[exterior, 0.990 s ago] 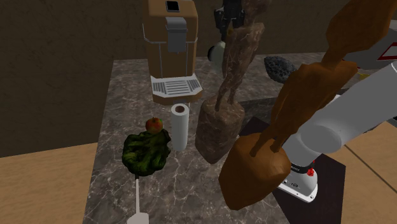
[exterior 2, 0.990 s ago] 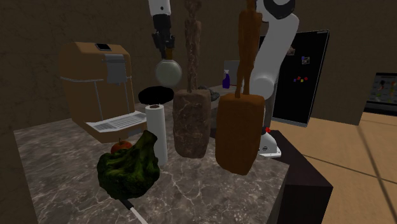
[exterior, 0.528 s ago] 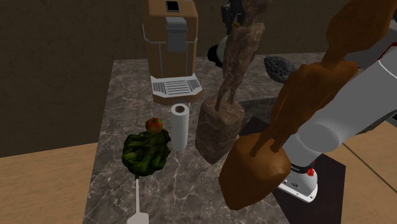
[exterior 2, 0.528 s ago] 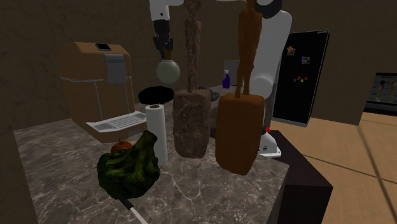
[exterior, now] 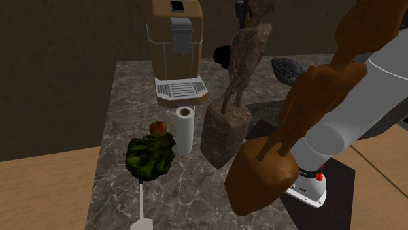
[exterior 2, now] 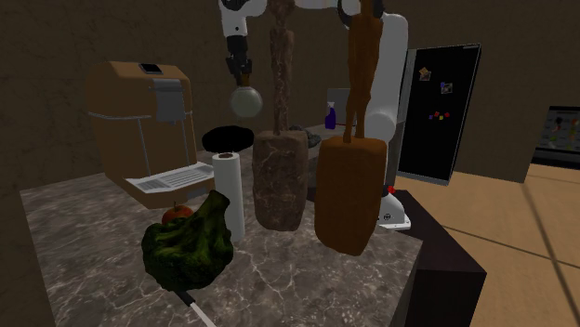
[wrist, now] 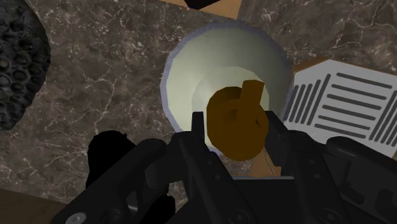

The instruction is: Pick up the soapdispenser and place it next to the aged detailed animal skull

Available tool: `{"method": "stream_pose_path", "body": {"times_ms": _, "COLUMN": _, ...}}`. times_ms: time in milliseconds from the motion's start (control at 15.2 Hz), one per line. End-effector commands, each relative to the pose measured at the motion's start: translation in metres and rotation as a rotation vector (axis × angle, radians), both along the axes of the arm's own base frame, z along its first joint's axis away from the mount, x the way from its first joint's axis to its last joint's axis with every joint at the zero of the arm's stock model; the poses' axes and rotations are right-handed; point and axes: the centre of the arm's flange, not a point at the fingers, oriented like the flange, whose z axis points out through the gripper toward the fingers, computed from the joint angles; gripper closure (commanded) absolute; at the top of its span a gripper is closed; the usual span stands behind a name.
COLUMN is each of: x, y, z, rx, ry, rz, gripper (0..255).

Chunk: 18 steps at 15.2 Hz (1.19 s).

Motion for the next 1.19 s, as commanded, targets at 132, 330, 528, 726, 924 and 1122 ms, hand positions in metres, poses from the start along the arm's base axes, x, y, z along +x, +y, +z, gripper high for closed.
{"method": "stream_pose_path", "body": {"times_ms": 132, "x": 0.011, "y": -0.052, "z": 0.0, "rx": 0.0, "ry": 0.0, "rz": 0.001, "gripper": 255}}
{"method": "stream_pose_path", "body": {"times_ms": 330, "x": 0.022, "y": -0.088, "z": 0.0, "rx": 0.0, "ry": 0.0, "rz": 0.001, "gripper": 255}}
{"method": "stream_pose_path", "body": {"times_ms": 528, "x": 0.022, "y": -0.088, "z": -0.015, "rx": 0.0, "ry": 0.0, "rz": 0.001, "gripper": 255}}
{"method": "stream_pose_path", "body": {"times_ms": 726, "x": 0.022, "y": -0.088, "z": -0.031, "rx": 0.0, "ry": 0.0, "rz": 0.001, "gripper": 255}}
{"method": "stream_pose_path", "body": {"times_ms": 924, "x": 0.022, "y": -0.088, "z": -0.047, "rx": 0.0, "ry": 0.0, "rz": 0.001, "gripper": 255}}
{"method": "stream_pose_path", "body": {"times_ms": 1122, "x": 0.022, "y": -0.088, "z": -0.063, "rx": 0.0, "ry": 0.0, "rz": 0.001, "gripper": 255}}
